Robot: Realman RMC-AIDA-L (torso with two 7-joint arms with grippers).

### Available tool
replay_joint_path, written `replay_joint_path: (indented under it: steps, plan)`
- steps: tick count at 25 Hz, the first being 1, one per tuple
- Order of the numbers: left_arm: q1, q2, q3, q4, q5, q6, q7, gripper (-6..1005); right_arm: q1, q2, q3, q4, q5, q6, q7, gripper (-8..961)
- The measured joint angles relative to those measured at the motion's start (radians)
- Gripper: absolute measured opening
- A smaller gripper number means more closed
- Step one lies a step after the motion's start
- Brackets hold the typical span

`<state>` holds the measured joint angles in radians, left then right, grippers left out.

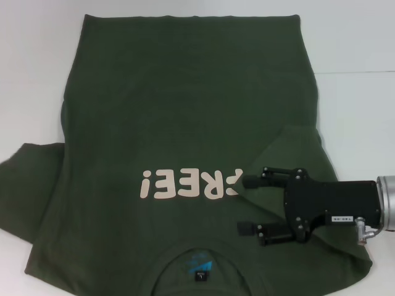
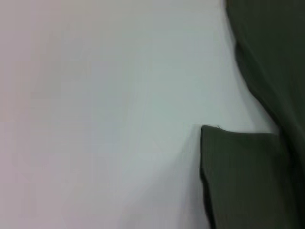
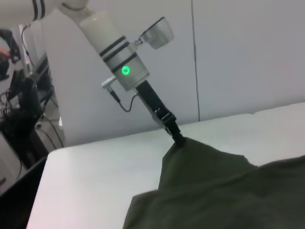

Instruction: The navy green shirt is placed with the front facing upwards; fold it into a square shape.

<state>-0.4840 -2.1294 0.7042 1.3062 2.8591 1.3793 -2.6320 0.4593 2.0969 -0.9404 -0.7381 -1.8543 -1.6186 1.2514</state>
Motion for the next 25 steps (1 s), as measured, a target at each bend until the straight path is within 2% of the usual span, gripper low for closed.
replay_joint_path:
  steps: [5,11,18,25]
  plan:
    - [0.009,0.010,-0.046,0.001,0.000,-0.032,0.051,19,0.001,0.000,-0.001,0.034,0.036,0.007,-0.004,900]
    - [0.022,0.010,-0.063,-0.002,0.002,-0.090,0.096,19,-0.003,0.000,-0.002,0.065,0.038,0.014,-0.005,894]
    - [0.029,0.005,-0.058,0.000,0.002,-0.143,0.129,19,-0.004,0.000,-0.001,0.097,0.038,0.019,-0.005,895]
    - [0.024,0.007,-0.056,0.005,0.001,-0.132,0.142,18,-0.002,0.000,-0.001,0.114,0.038,0.025,-0.001,896]
